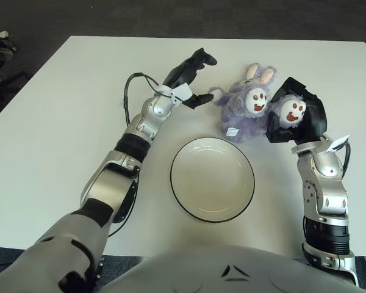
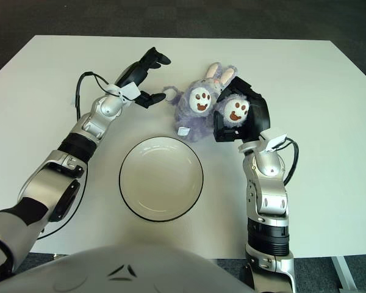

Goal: Put the doll into the plate.

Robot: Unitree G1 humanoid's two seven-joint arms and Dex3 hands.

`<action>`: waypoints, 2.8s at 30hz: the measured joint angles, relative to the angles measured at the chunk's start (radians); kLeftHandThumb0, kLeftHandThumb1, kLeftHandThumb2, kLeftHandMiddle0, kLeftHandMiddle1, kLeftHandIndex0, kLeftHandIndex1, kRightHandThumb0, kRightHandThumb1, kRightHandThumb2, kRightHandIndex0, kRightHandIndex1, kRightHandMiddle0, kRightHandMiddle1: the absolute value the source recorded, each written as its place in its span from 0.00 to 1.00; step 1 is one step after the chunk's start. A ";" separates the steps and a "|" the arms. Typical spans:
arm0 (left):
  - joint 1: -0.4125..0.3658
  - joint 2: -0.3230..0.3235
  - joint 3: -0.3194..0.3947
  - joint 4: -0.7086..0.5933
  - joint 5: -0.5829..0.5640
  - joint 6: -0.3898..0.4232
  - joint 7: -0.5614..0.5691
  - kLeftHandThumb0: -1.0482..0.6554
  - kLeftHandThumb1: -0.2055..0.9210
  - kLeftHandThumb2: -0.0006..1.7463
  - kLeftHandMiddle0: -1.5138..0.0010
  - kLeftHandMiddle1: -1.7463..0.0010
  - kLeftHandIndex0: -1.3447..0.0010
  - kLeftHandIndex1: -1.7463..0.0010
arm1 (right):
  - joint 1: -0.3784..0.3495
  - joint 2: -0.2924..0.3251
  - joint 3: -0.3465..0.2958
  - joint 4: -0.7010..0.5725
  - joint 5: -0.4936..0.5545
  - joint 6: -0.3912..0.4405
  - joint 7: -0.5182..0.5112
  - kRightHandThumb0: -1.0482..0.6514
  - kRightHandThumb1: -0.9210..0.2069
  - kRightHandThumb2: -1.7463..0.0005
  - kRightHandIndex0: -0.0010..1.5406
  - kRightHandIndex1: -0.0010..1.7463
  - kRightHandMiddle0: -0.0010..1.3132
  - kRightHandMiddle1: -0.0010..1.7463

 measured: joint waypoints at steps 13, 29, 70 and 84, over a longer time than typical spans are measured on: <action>-0.012 -0.007 -0.044 0.026 0.072 0.018 0.028 0.39 0.49 0.63 0.85 0.46 1.00 0.27 | 0.009 0.000 -0.002 -0.004 0.021 -0.018 0.021 0.61 0.74 0.13 0.46 0.95 0.54 0.94; -0.015 -0.018 -0.078 0.042 0.123 0.024 0.092 0.62 0.57 0.61 0.57 0.14 0.73 0.08 | 0.021 -0.002 -0.004 -0.017 0.036 -0.017 0.021 0.61 0.74 0.13 0.46 0.96 0.54 0.95; 0.023 -0.037 -0.076 -0.039 0.155 0.139 0.213 0.36 0.45 0.61 0.22 0.00 0.37 0.23 | 0.023 -0.003 -0.005 -0.023 0.020 -0.006 0.001 0.61 0.75 0.12 0.46 0.96 0.54 0.95; 0.027 -0.024 -0.076 -0.062 0.161 0.157 0.215 0.33 0.47 0.57 0.18 0.00 0.35 0.26 | 0.019 -0.010 -0.006 -0.039 0.000 0.046 -0.018 0.61 0.75 0.12 0.46 0.96 0.54 0.95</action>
